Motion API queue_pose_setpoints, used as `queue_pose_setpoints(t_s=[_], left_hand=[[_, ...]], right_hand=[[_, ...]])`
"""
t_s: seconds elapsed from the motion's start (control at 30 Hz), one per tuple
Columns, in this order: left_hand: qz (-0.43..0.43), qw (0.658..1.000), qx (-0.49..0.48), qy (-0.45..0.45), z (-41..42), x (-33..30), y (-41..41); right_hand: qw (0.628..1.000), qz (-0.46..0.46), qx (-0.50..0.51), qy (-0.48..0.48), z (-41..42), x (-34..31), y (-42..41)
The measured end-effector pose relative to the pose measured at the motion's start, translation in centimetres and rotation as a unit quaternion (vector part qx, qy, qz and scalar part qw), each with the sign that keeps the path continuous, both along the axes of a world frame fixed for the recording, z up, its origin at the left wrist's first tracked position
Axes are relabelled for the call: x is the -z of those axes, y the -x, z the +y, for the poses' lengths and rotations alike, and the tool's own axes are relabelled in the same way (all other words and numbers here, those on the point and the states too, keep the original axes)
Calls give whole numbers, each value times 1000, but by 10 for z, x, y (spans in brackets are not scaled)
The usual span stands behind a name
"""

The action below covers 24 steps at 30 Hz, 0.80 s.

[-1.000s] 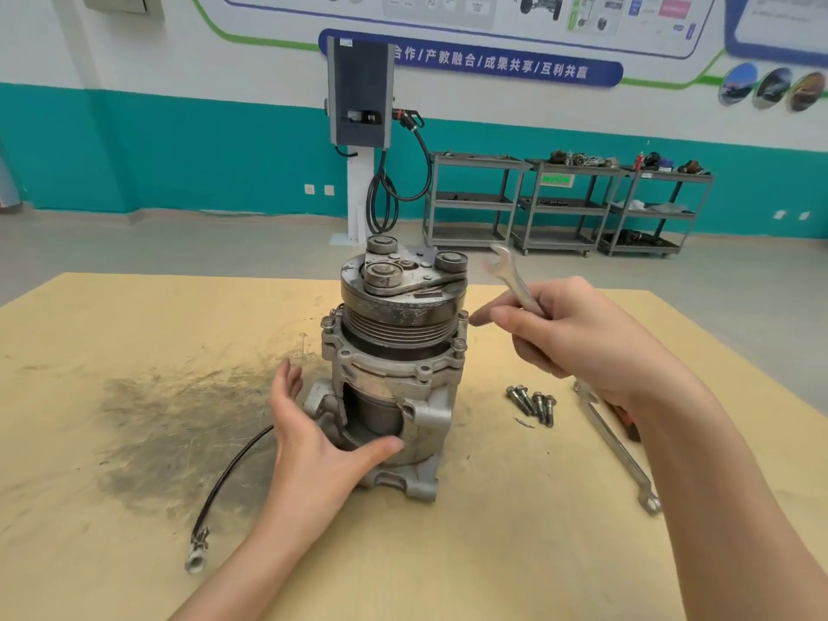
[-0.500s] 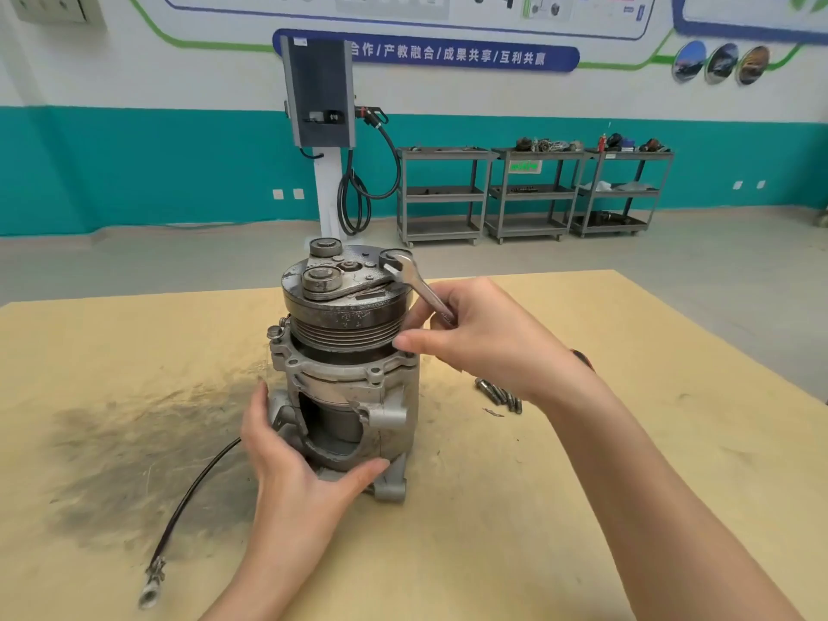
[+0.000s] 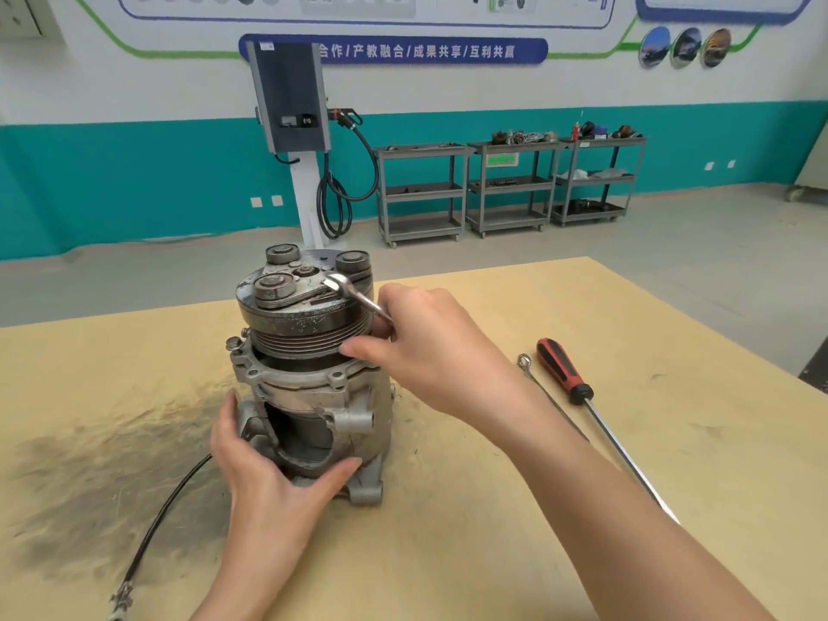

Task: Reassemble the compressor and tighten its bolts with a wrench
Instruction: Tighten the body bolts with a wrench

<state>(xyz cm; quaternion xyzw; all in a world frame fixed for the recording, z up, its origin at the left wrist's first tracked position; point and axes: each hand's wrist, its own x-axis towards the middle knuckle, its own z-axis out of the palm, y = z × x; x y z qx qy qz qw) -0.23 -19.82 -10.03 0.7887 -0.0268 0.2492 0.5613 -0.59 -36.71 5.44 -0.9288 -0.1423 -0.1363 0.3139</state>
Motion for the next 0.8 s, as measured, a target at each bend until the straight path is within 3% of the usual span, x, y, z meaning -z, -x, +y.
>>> queue_pose_setpoints(t_s=[0.23,0.37,0.53,0.8], left_hand=[[-7,1000,-4,9,0,0,-2],[8,999,5,44,2,2,-4],[-8,1000,-6,5,3,5,-1],[7,1000,1,-11,0,-5,8]], right_hand=[[998,54,-25,-15,-11,-9,3],[999,42,-23,-27,-10,-7,1],[1000,23,-5,-19,-7,-5,0],[995,71,-48,-48,-18,-6,-3]])
